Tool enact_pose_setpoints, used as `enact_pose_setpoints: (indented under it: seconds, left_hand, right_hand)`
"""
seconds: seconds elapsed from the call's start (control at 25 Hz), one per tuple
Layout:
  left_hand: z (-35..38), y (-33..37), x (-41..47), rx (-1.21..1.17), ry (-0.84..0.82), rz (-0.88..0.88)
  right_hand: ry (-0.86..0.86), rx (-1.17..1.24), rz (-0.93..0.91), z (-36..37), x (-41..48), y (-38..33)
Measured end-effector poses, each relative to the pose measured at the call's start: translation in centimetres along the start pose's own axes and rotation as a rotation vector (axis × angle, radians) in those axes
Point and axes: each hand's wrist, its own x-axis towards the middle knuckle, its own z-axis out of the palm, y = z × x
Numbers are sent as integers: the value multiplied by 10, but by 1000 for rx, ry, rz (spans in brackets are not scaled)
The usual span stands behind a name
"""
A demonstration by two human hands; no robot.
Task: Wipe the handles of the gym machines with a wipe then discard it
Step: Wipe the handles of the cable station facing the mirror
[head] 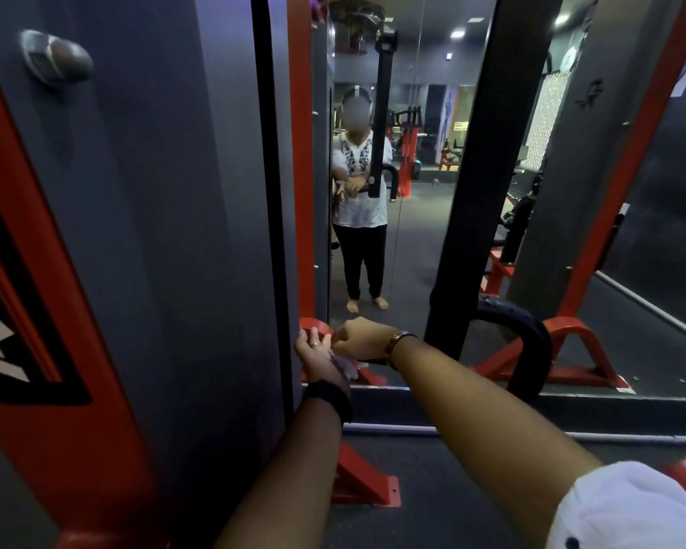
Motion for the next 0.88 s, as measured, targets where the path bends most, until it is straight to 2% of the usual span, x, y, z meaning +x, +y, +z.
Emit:
enact_pose_setpoints:
  seconds: [0.08, 0.24, 0.4, 0.52, 0.6, 0.8, 0.88]
  left_hand:
    - [2, -2, 3, 4, -16, -10]
    - [1, -7, 4, 44, -50, -11]
    - [-3, -8, 0, 61, -63, -34]
    - [3, -13, -2, 66, -40, -30]
    - [10, -21, -5, 48, -34, -30]
    - [21, -33, -8, -27, -14, -23]
    - [21, -35, -7, 13, -11, -14]
  right_hand:
    - [42, -31, -36, 3, -4, -1]
    - [137, -369, -111, 16, -11, -1]
    - [211, -652, -376, 22, -35, 9]
    - [345, -802, -422, 32, -51, 21]
    - [403, -845, -393, 34, -64, 28]
    - [583, -719, -188, 44, -104, 39]
    - [651, -581, -71, 46, -105, 34]
